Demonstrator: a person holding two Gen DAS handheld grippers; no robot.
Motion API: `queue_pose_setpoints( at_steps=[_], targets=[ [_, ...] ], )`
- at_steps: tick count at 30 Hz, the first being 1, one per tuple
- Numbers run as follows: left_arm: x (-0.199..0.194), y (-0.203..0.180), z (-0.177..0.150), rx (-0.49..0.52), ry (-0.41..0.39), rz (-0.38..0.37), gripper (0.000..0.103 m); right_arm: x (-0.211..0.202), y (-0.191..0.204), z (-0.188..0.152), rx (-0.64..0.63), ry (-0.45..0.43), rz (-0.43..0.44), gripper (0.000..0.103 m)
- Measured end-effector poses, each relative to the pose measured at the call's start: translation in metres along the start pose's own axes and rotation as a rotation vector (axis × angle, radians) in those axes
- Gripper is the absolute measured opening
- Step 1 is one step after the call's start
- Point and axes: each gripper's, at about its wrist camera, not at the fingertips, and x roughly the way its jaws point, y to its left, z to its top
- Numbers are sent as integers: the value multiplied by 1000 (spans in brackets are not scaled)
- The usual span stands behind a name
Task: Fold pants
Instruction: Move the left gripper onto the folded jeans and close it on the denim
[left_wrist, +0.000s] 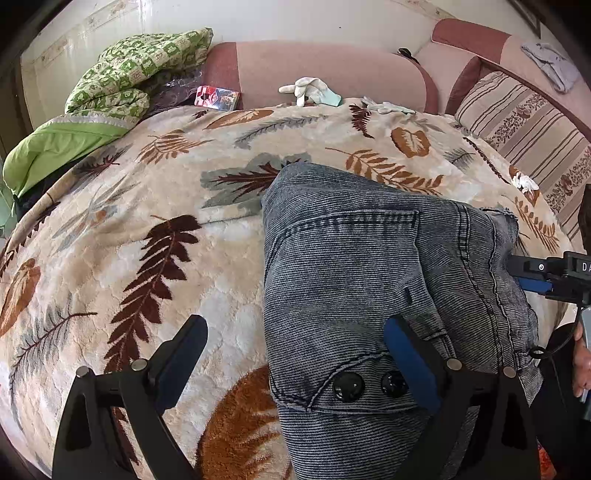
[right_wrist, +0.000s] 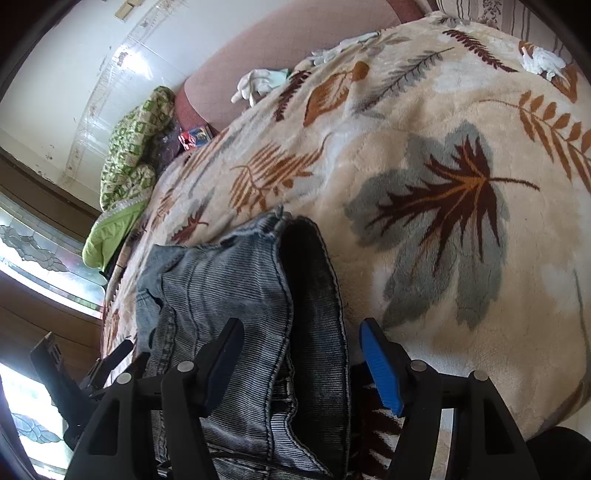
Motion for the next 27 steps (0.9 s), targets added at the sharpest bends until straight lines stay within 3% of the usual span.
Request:
queue_pose_setpoints(
  at_steps=[6,10,13,18,21,27],
  targets=[
    [-3,0,1,-17,7,-73,97,6,9,-5,-40,19,34,76],
    [-3,-1,2,-3,3,-81,97,8,7,-7,-26,43,84,76],
    [1,6,6,-33,30,-129,97,8,3,-5,0,66,115,76],
    [20,20,18,-59,115,-133,97,5,-8,11,-40,141,100,75],
    [38,30,20,-125,210,-273,97,15,-24,23,2,223,190,76],
    [43,24,24,-73,226,-418,97,46,-39,49,36,404,388,77]
  ],
)
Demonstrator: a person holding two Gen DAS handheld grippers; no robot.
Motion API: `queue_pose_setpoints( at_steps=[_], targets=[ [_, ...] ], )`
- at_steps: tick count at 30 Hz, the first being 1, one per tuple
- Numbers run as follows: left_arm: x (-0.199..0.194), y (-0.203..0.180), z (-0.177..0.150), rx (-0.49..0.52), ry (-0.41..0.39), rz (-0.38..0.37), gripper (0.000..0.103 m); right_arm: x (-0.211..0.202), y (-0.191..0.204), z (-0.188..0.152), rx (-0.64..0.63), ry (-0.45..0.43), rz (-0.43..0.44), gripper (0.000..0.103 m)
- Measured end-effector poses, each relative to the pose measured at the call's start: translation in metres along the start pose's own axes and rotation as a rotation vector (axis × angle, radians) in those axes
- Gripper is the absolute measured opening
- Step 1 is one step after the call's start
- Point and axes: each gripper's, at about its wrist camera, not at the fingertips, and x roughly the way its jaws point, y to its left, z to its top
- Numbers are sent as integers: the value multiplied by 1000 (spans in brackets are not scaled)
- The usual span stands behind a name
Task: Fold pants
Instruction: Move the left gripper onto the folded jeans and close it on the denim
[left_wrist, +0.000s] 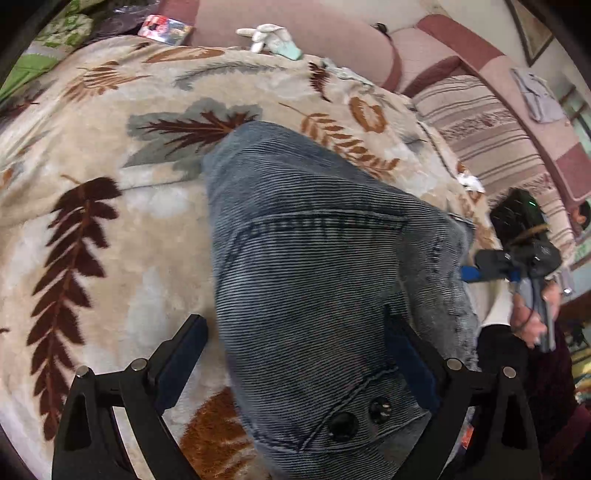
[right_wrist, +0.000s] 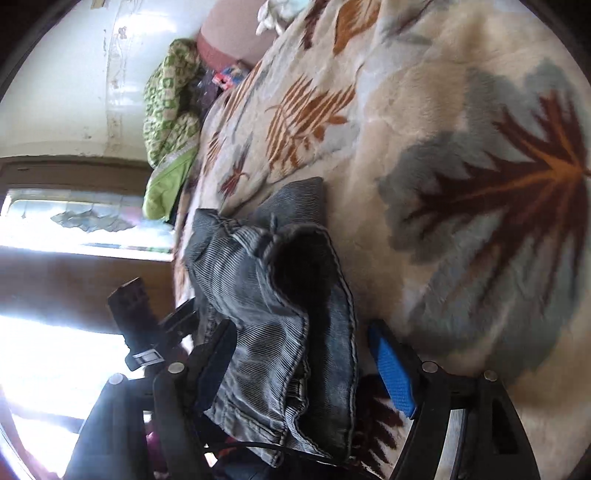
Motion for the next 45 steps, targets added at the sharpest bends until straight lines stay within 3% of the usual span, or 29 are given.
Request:
queue_pose_setpoints(
  at_steps=[3,7,11,12,15,19,22,24,26,29,33,37,45],
  targets=[
    [3,-1,4,-10,-3,-70,97,11,2,13,-23,55,49,77],
    [7,-6,6,15,-18,-88,97,32,27,14,-111,67,-2,79],
    [6,-3,9,2,-30,-122,97,41,41,4,-131,48,2,81],
    [5,-1,9,0,-34,-126,94,42,44,0,-145,35,-12,81],
    [-1,-5,7,26,-51,-123,81,46,46,-12,-118,30,51,81],
    [-4,-11,5,66,-71,-117,70,51,60,-28,-202,-19,-23,80],
    [-4,-7,4,51,-74,-107,61,47,55,-32,-164,-59,-38,69],
    [-7,-2,2,28,-79,-114,55,40,46,-34,-117,-86,-41,47],
    [-7,2,1,3,-88,-117,49,34,36,-39,-65,-111,-9,42],
    [-9,4,0,-23,-99,-112,38,31,39,-48,-62,-149,-5,39],
    [-13,5,3,-46,-102,-128,32,28,47,-49,-63,-182,52,36],
    [-24,7,9,-96,-110,-147,30,28,55,-43,-47,-190,76,36],
    [-71,4,40,-123,-210,-58,29,28,113,-5,-131,-203,92,36]
  ],
)
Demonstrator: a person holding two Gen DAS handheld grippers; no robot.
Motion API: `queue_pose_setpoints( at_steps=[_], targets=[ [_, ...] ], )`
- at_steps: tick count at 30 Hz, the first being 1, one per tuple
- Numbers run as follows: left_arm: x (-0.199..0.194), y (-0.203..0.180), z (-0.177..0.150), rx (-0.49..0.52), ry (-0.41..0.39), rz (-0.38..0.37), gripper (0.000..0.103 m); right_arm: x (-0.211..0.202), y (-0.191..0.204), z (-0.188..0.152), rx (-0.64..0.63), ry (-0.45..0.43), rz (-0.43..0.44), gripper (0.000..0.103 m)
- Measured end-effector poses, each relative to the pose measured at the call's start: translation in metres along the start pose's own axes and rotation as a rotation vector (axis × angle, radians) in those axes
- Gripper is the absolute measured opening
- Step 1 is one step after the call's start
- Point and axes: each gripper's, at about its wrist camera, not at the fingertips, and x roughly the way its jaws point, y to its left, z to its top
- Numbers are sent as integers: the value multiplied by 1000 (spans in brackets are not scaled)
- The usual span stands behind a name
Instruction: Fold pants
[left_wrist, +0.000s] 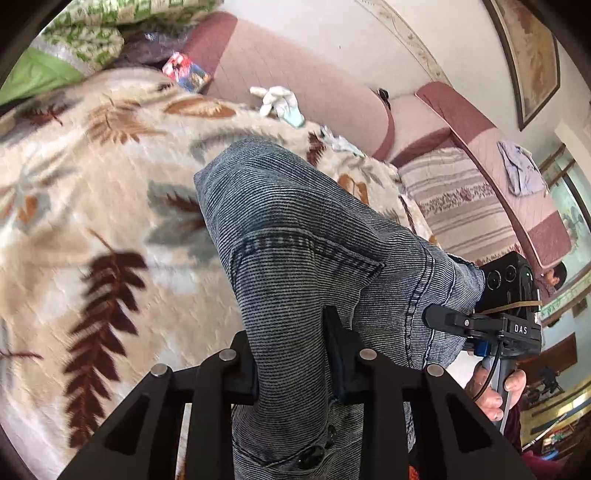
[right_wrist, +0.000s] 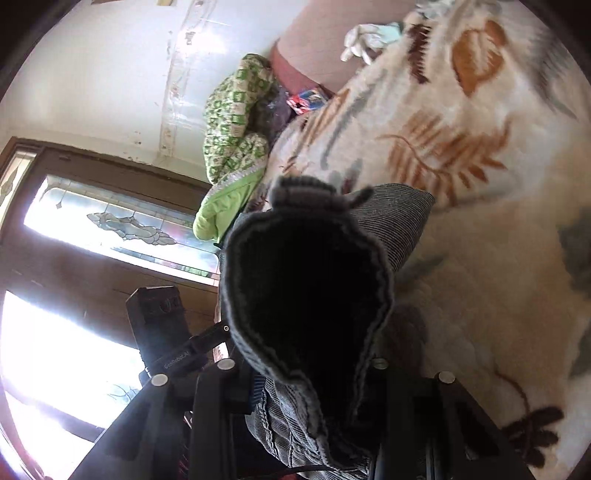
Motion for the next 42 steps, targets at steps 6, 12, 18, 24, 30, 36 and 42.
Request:
queue_pose_setpoints(
  at_steps=[6,12,18,24,30,36,42],
  targets=[
    [-23,-19,36,53,-99,112,30,9,29,37,-42,-44,48,36],
    [-30,-23,62,67,-173,179,29,20,42,74,-54,-77,97,36],
    [-21,-22,73,89,-210,249,30,39,39,99,-47,-78,113,36],
    [-7,-7,78,88,-208,311,30,53,29,108,-43,-60,97,36],
    [10,-3,79,100,-200,357,30,69,9,116,-23,-49,90,36],
    [23,-5,76,131,-191,406,30,79,-8,124,-9,-40,64,36],
    [29,-5,73,135,-186,427,30,85,-16,127,-2,-31,52,36]
  ],
)
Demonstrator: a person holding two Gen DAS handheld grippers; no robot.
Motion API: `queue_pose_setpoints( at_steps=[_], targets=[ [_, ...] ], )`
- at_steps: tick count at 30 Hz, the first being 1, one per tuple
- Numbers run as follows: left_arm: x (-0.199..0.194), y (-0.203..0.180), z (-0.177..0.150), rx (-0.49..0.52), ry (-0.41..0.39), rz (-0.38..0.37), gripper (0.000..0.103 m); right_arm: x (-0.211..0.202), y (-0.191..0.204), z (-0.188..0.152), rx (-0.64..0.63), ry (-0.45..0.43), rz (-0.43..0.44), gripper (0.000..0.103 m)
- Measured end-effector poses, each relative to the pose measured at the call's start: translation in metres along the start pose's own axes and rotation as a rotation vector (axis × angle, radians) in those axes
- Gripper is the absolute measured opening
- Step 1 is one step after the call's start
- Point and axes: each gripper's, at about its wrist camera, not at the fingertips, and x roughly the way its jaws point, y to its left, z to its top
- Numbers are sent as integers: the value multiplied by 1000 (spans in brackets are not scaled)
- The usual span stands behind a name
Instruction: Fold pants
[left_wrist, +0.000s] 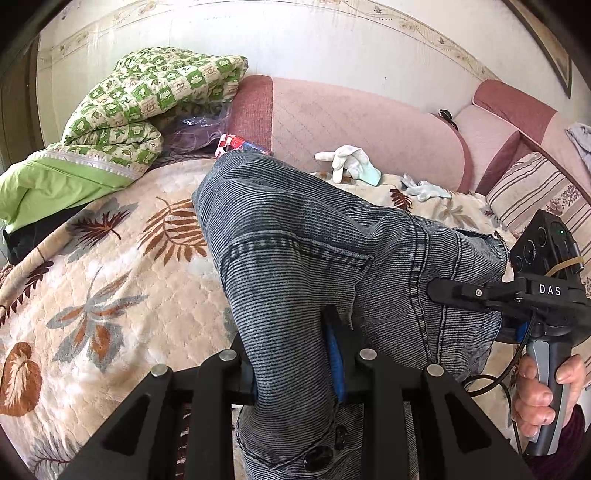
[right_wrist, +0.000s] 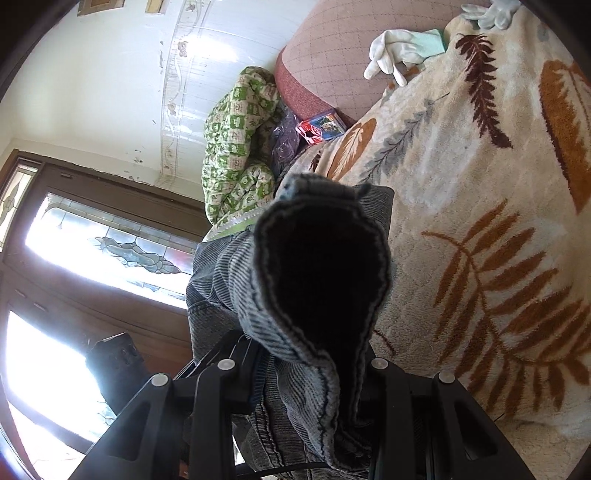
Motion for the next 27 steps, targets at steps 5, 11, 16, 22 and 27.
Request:
queue_pose_setpoints(
  at_steps=[5,11,16,22,27],
  targets=[
    [1,-2,-1,8,-6,10,30,1,1,0,-9,-4,-7,36],
    [2,-3,-1,13,-5,21,30,1,1,1,-12,-7,-11,36],
    [8,-4,-4,17,11,30,30,3,-1,2,-4,-1,-24,36],
    [16,-2,-5,18,30,34,30,7,-6,3,10,9,-46,36],
    [21,-1,-6,21,39,37,30,10,-10,4,20,16,-57,36]
  ],
)
